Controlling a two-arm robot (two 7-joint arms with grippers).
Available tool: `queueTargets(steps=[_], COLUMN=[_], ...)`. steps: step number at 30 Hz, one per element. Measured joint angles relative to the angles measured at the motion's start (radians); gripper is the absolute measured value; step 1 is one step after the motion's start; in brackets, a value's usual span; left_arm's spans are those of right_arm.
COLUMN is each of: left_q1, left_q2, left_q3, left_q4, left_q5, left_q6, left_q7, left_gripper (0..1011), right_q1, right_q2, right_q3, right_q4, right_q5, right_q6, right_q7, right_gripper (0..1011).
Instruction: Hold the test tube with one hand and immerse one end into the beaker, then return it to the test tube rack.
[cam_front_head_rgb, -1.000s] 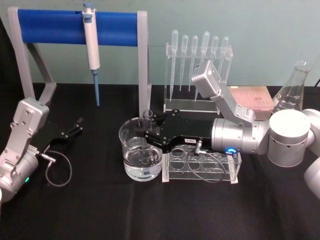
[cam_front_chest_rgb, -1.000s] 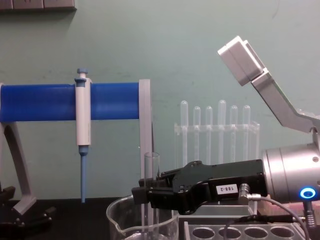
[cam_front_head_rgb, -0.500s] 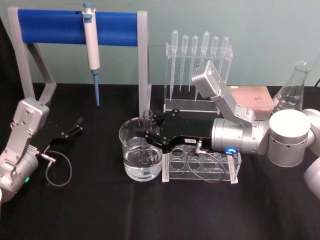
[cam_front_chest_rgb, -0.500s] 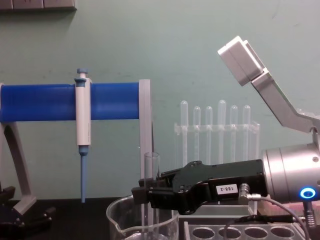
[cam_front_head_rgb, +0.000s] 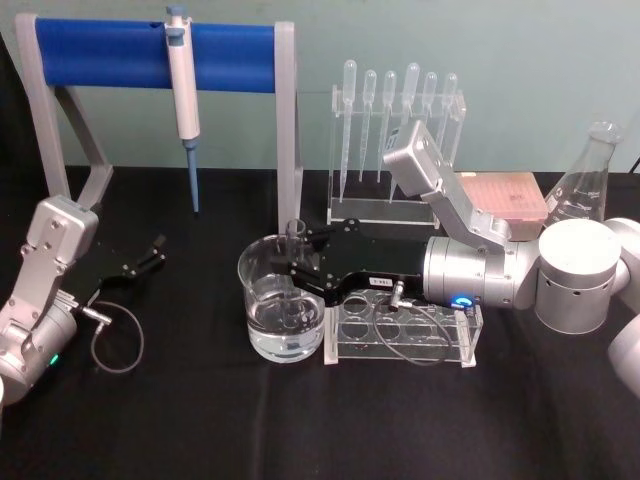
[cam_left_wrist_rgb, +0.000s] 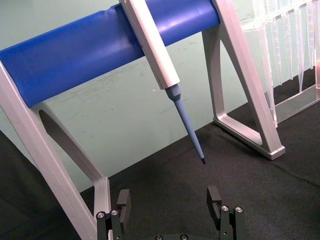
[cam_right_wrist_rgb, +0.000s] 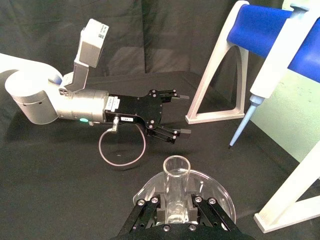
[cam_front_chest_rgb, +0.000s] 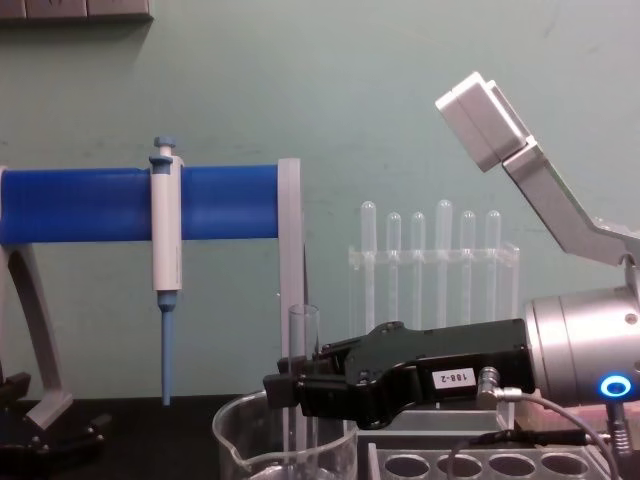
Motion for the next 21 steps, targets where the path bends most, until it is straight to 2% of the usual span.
queueTargets(steps=[21], left_q1=[0.0], left_q2=[0.0], left_q3=[0.0], left_q4=[0.0], left_q5=[0.0], left_q6=[0.0], left_q7=[0.0], left_gripper=[1000], right_q1=[0.0], right_q2=[0.0], right_q3=[0.0], right_q4=[0.0], right_q5=[0.0], right_q6=[0.0], right_q7=[0.0], right_gripper=[225])
